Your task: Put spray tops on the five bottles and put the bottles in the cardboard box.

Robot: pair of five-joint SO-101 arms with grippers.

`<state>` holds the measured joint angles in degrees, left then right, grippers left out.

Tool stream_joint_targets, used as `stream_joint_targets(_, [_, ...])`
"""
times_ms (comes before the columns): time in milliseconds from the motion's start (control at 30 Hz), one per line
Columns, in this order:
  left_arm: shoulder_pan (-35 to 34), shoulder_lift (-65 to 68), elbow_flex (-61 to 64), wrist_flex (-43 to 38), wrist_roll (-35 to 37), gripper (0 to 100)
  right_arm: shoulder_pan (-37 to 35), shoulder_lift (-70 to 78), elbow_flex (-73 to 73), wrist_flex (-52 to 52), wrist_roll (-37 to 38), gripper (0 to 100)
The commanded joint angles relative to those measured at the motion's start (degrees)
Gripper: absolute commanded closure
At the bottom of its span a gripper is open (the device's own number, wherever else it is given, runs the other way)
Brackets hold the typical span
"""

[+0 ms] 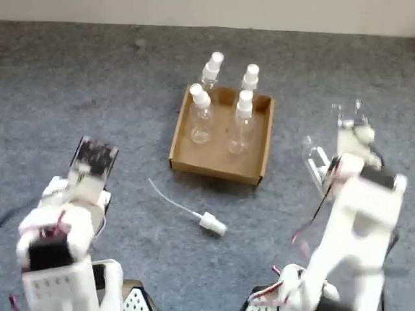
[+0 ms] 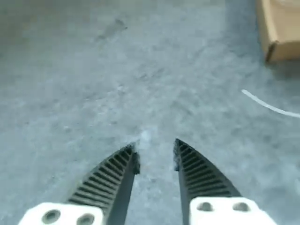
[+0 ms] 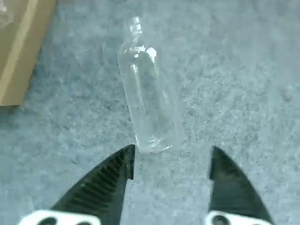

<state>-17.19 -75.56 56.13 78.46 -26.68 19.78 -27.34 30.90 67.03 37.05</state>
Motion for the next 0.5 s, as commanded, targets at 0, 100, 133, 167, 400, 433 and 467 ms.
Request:
stream_joint_targets(0, [8.04,19.65,-10.86,2.37,-0.44,90,-2.33,19.74,-25.98,10.95,5.63,72.9])
stream_joint_targets(100, [11.56,28.97,-14.2,2.46,-0.26,90,-4.97,33.63,-41.01,18.07,7.56,71.2])
stream_joint_targets(133, [12.18,31.25,-15.08,2.46,-0.18,90,-5.76,37.93,-45.93,19.91,7.65,70.4])
stream_joint_targets(167, [12.62,33.01,-15.87,2.46,-0.18,90,-6.55,41.98,-50.42,21.67,7.74,69.7])
stream_joint_targets(400, [14.46,36.79,-19.56,2.9,-0.62,82,-8.75,64.22,-74.15,31.69,7.38,69.1])
stream_joint_targets(433, [15.87,36.79,-19.82,2.99,-1.32,80,-8.48,66.77,-76.26,32.04,7.38,69.1])
stream_joint_targets(467, [17.63,36.88,-20.0,3.69,-3.08,78,-7.78,68.97,-78.02,32.22,7.38,69.2])
